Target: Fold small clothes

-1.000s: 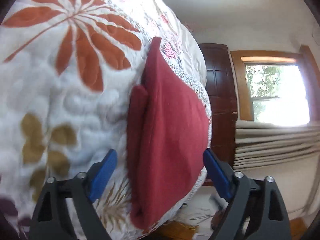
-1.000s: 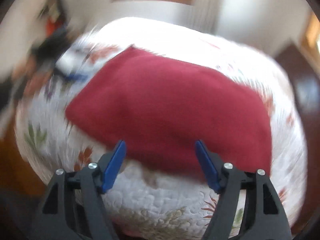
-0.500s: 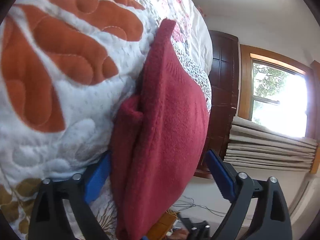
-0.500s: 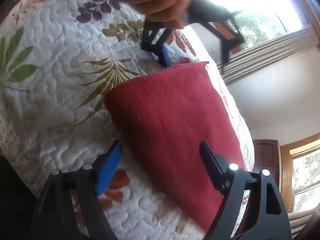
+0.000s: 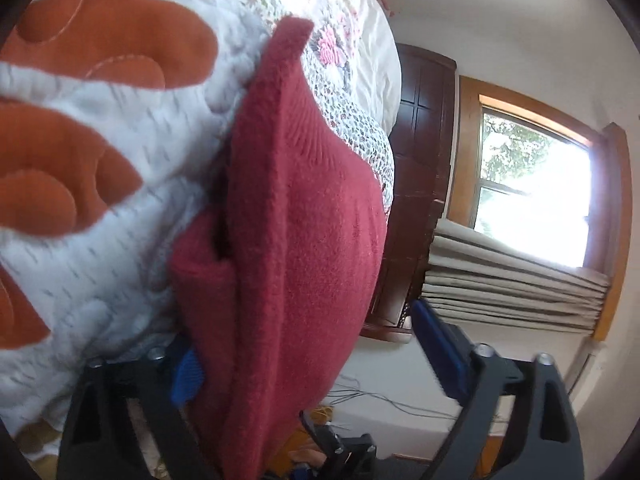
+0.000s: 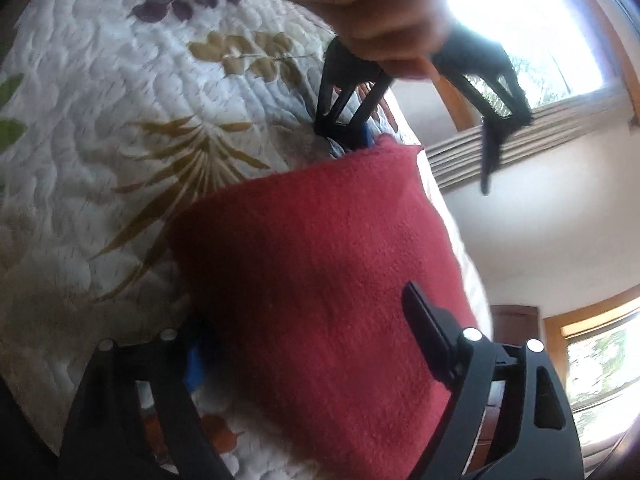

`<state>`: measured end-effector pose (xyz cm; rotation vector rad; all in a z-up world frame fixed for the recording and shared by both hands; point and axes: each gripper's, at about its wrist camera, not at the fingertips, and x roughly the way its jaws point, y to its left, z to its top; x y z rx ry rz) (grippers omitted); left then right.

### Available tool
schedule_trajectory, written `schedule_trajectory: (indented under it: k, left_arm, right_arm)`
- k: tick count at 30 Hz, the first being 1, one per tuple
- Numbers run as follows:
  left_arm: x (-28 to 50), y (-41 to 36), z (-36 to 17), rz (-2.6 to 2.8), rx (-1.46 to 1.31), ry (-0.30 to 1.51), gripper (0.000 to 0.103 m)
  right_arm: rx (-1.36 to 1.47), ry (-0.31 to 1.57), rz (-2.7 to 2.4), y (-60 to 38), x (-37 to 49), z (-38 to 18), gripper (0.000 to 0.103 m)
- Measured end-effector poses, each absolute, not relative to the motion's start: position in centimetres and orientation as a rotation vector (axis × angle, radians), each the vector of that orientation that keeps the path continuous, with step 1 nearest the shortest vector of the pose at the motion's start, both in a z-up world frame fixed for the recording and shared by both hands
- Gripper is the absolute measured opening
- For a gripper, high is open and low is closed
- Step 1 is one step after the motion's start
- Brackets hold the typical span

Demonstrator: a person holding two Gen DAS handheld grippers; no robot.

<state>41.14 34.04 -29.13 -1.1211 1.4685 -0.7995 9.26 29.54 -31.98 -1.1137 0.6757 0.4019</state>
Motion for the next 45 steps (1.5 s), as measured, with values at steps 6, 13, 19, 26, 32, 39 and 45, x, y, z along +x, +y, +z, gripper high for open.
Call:
schedule_trajectory:
  k: [6,13,19,26,32,39,45]
  left_arm:
    - [40.5,34.9,-31.3,-0.745,-1.131,1.545,0.023]
    - [39.9,34.7,-30.4,-0.732,-1.144,1.523,0.019]
    - [40.1,34.8,-28.0,-0.742,-1.133,1.504,0.019]
    - [40.6,33.8,-25.1,-0.741,-1.099,1.478,0.019]
    - [41.0,32.6,-22.6,-0.745,-1.065,1.462,0.019]
    - [41.5,31.3,-20.0,-0.76,-1.017,1.45,0.019]
    - [42.2,29.1,-17.5,-0.768,-0.976,1.442,0.019]
  right_arm:
    - [-1.001,0.761,0.423,28.3,11.4,-31.2,0.057]
    - [-0.859,0.851,0.429,27.7,13.7,-27.7,0.022]
    - [-0.731,0.879,0.425,26.8,15.7,-24.8,0.019]
    - [-0.619,0.865,0.419,25.1,16.8,-22.0,0.018]
    - [-0.57,0.84,0.409,24.2,14.4,-20.7,0.018]
    - [-0.526,0.818,0.389,22.8,13.7,-19.3,0.018]
    - [-0.484,0.803,0.37,21.1,13.9,-17.6,0.018]
